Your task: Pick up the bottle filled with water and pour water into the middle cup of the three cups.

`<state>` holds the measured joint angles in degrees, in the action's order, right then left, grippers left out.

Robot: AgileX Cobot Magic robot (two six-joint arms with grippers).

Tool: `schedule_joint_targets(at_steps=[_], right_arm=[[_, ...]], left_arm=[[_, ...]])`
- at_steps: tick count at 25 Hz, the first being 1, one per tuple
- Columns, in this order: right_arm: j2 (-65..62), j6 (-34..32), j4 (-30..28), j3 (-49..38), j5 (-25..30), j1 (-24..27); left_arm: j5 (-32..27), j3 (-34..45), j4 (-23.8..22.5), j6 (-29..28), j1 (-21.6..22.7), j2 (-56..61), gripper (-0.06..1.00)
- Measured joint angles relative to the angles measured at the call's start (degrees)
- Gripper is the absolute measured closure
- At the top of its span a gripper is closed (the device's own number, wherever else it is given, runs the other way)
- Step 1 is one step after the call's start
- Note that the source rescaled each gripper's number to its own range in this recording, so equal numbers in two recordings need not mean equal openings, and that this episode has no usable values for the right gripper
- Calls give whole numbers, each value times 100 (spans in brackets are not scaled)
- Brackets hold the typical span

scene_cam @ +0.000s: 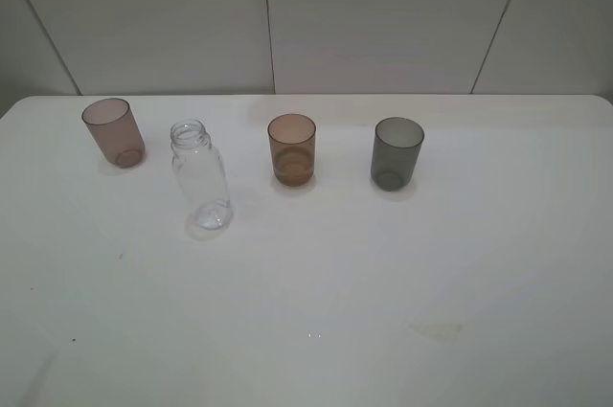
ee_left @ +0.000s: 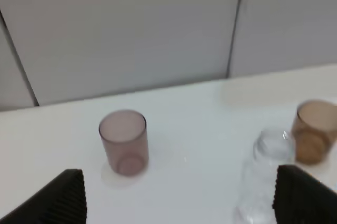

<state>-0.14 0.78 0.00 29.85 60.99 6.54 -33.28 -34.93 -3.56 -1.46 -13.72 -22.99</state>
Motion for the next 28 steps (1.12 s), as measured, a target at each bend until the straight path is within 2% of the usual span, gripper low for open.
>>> schedule_joint_targets(at_steps=[3, 7, 11, 17, 28], right_arm=[[0, 0, 0, 0, 0, 0], [0, 0, 0, 0, 0, 0], [0, 0, 0, 0, 0, 0], [0, 0, 0, 0, 0, 0], [0, 0, 0, 0, 0, 0]], left_arm=[[-966, -183, 356, 559, 0, 452, 24], [-2067, -486, 421, 491, 0, 1062, 24], [-2676, -528, 428, 251, 0, 1606, 24], [-2747, -304, 445, 208, -5, 2301, 24], [-2748, 594, 399, 146, -5, 2335, 24]])
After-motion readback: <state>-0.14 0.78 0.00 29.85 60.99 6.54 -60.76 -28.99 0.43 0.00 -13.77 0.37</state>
